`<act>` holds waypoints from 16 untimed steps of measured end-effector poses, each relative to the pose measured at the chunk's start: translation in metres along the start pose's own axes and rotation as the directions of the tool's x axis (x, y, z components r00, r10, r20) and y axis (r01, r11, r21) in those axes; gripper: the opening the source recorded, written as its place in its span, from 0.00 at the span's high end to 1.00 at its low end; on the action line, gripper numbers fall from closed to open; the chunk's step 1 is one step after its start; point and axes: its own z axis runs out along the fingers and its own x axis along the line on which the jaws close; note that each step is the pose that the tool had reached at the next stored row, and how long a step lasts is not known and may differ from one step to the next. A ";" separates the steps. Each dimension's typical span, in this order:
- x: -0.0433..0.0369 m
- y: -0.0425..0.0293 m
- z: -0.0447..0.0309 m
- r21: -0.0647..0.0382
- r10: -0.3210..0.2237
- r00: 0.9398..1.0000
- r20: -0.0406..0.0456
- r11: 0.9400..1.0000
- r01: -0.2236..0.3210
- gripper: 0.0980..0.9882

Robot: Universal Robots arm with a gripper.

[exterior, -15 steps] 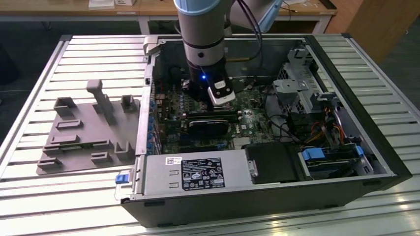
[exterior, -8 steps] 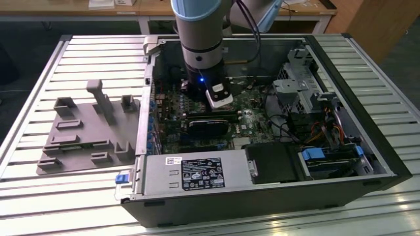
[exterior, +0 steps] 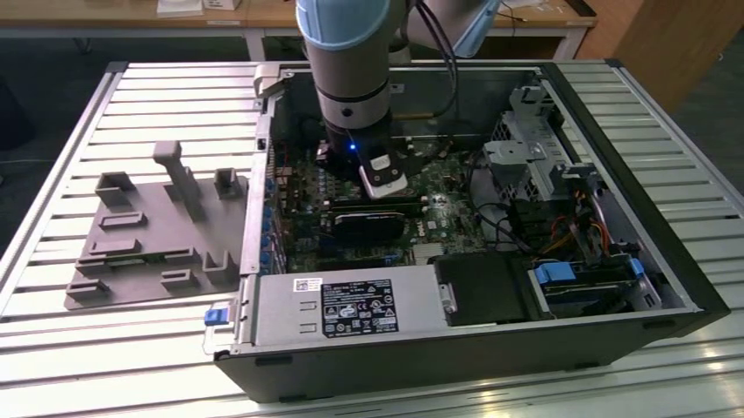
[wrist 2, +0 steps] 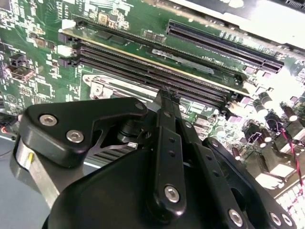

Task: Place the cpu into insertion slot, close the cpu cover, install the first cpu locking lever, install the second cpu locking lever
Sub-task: 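Install the second cpu locking lever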

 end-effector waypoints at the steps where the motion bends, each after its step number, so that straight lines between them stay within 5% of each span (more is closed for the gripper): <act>1: 0.0003 -0.0015 -0.0001 -0.005 0.001 1.000 -0.001 1.000 -0.001 1.00; 16: 0.0067 -0.0164 0.0059 -0.102 0.012 1.000 -0.026 0.995 -0.014 1.00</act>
